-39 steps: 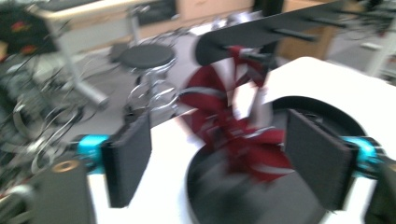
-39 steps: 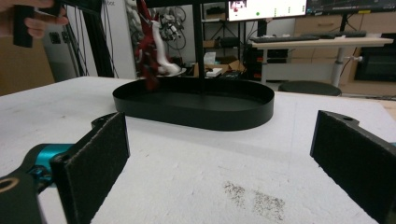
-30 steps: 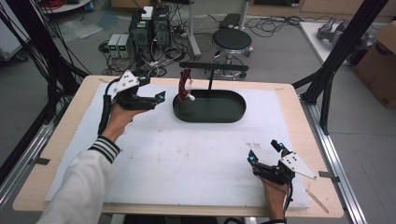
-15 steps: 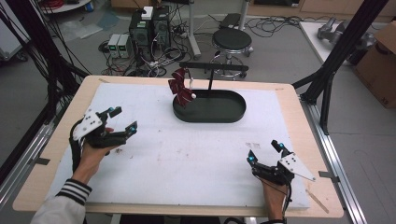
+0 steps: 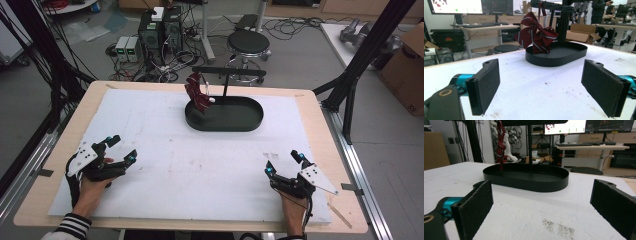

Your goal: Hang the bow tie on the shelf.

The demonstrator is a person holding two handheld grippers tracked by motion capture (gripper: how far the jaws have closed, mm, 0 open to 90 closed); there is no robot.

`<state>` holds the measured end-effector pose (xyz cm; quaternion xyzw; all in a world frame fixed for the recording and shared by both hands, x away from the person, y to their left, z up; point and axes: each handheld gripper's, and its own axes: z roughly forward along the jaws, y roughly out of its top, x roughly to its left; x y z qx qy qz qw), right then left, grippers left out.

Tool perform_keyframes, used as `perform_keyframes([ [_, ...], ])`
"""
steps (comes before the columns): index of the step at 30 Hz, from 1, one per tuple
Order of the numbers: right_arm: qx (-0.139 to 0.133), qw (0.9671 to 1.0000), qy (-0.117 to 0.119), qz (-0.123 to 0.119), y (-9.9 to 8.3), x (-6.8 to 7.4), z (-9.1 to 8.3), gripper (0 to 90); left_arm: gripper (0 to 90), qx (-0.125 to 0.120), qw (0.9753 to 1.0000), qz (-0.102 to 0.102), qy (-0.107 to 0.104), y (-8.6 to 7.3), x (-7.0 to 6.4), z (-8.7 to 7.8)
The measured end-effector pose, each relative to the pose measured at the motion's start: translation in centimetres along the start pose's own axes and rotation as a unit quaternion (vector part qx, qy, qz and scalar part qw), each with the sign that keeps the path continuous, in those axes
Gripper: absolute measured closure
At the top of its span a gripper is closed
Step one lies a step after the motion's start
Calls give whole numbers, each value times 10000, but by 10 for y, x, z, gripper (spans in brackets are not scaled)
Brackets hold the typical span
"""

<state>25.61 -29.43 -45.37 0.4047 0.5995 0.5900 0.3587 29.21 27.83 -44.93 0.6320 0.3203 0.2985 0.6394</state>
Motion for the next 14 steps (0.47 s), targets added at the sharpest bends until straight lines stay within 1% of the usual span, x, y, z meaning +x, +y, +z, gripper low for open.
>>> perform_keyframes([
  [2, 8, 10000, -12, 0, 0, 0, 0, 35, 158, -17, 10000, -32, 27, -4, -1, -1],
  [4, 33, 10000, -6, -9, 0, 0, 1, 35, 158, -156, 9998, -40, 96, -5, -1, -4],
  [6, 61, 10000, -5, -18, 0, 1, 1, 35, 158, -253, 9996, -84, 111, -5, -1, -5],
  [10, 78, 10000, -38, -35, 0, 1, 2, 35, 158, -289, 9995, 40, 122, -6, -3, -6],
  [11, 78, 9999, -40, -70, 0, 1, 2, 35, 158, -298, 9995, 54, 119, -6, -3, -6],
  [12, 83, 9999, -50, -93, 0, 1, 2, 35, 155, -302, 9995, 56, 123, -6, -3, -6],
  [14, 129, 9999, -64, -49, 1, 2, 2, 35, 153, -306, 9994, 26, 140, -6, -3, -6],
])
